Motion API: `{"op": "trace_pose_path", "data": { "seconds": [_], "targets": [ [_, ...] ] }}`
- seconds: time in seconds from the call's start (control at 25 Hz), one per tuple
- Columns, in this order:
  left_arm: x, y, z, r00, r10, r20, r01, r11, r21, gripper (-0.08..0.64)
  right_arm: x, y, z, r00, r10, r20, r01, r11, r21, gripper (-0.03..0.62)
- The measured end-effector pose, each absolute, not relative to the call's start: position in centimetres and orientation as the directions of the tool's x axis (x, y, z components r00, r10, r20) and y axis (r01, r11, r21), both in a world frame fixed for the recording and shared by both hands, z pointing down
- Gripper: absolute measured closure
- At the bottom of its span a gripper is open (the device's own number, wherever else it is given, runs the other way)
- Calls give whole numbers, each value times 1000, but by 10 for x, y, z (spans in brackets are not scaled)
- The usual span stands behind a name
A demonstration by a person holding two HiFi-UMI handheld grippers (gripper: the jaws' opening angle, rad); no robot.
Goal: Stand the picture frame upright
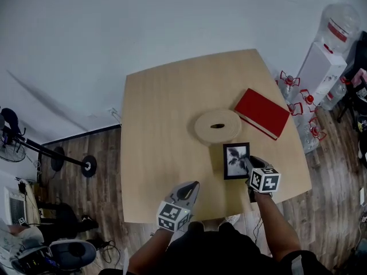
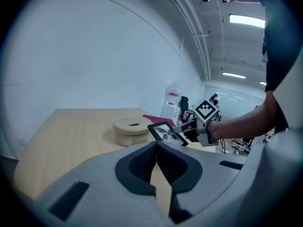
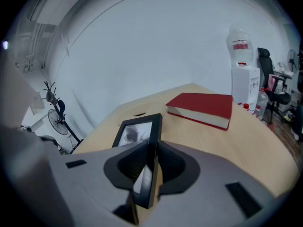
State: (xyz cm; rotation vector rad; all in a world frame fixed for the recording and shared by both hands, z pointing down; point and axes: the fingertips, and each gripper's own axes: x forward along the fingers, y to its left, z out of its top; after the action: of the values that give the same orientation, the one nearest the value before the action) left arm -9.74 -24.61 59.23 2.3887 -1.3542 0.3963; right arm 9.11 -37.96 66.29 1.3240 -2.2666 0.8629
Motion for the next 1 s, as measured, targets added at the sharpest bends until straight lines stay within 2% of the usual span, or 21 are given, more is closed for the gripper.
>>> {"op": "trace_pose_path", "data": {
  "seconds": [0.52, 1.0],
  "targets": [
    [-147, -238, 595, 385, -822, 420, -923, -342, 177, 565, 21, -417, 669, -549, -571, 610, -821, 504, -267, 522],
    [-163, -236, 601, 328, -843, 426, -944, -277, 179, 565, 15, -420, 694, -514, -548, 660, -825, 528, -203, 524]
  ]
}}
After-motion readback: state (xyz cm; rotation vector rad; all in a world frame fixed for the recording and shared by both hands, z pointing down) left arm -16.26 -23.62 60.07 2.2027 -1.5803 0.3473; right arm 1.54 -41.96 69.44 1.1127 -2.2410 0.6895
